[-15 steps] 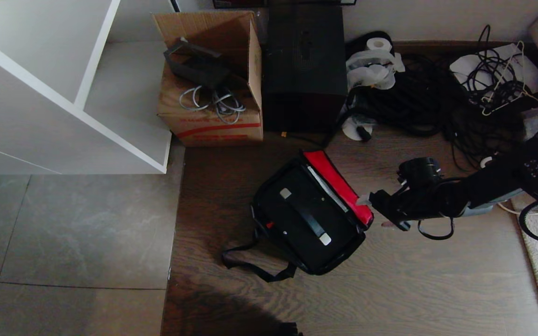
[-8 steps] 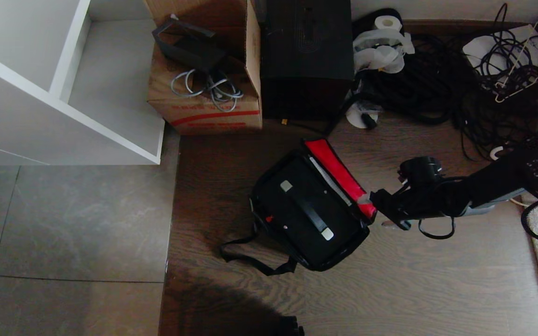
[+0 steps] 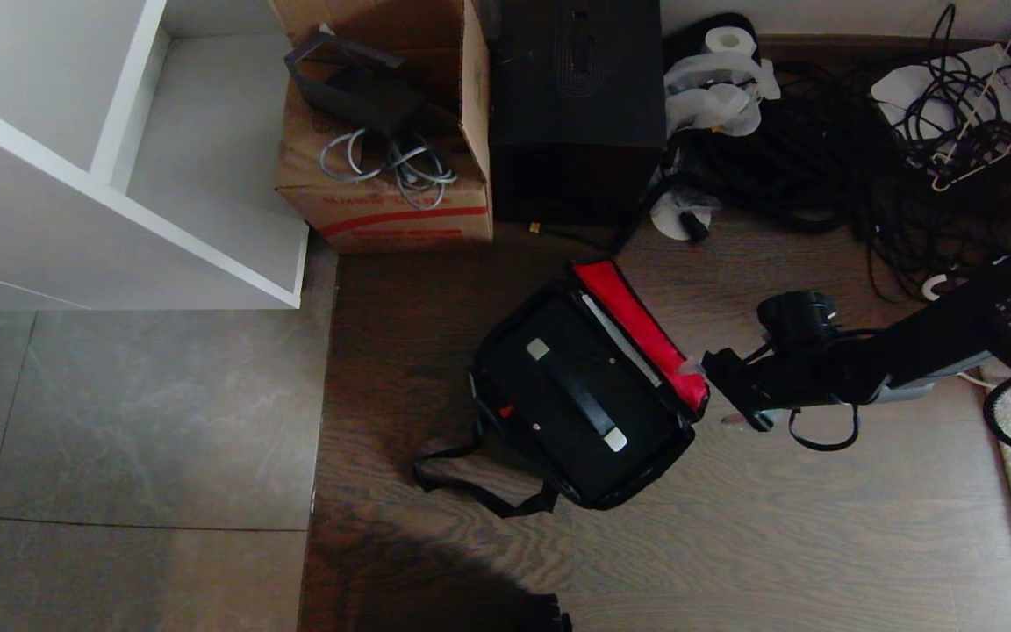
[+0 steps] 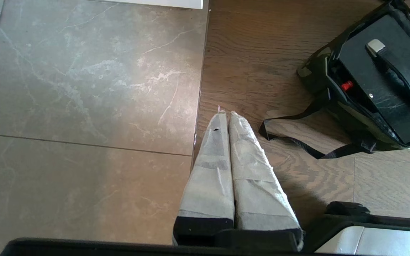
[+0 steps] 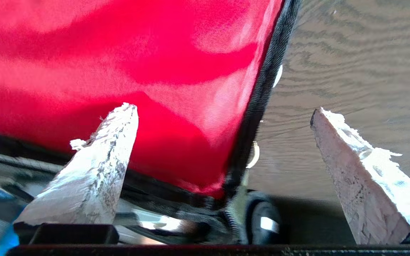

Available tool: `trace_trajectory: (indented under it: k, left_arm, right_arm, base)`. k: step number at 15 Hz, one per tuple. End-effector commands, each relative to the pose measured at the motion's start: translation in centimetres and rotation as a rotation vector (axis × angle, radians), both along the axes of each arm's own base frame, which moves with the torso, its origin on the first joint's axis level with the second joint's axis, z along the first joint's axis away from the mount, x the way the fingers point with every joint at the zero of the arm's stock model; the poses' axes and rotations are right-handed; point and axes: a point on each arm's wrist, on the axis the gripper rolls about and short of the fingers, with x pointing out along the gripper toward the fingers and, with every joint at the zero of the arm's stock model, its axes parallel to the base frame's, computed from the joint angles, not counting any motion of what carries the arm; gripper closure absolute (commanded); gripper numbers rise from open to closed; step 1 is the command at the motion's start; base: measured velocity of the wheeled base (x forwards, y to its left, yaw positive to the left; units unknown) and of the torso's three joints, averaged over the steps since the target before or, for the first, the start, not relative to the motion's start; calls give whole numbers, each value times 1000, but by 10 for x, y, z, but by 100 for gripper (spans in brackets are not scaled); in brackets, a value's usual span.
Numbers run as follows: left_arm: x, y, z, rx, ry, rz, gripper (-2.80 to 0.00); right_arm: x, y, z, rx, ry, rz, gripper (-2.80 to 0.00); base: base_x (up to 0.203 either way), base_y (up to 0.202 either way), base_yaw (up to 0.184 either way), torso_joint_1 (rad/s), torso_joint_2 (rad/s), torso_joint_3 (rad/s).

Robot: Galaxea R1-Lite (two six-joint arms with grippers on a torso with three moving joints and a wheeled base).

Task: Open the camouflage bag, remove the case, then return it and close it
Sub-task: Close the top of the storage box

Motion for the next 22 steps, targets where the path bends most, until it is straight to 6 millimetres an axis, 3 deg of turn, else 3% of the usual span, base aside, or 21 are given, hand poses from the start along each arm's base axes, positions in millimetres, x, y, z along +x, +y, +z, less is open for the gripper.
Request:
trace_trajectory:
  k: [1,8,14,15,22]
  left_arm:
    - [1,0,-3,-1,10,1,0]
    - [1,0,-3,-1,10,1,0]
    - [1,0,-3,0,10,1,0]
    - [1,0,-3,-1,10,1,0]
    - [1,0,-3,-1,10,1,0]
  right_arm:
    - [3,7,-4,0,9,-39,-280]
    - [20,38,-5,30,54,-147,-280]
    - [22,40,4,76,100,-239,-280]
    - [26,41,4,75,88,-273,0]
    - [29,41,5,67,65,-284,0]
  base:
    - [0,0,0,0,0,0]
    - [0,0,0,0,0,0]
    - [0,0,0,0,0,0]
    - [0,0,0,0,0,0]
    - [0,0,0,0,0,0]
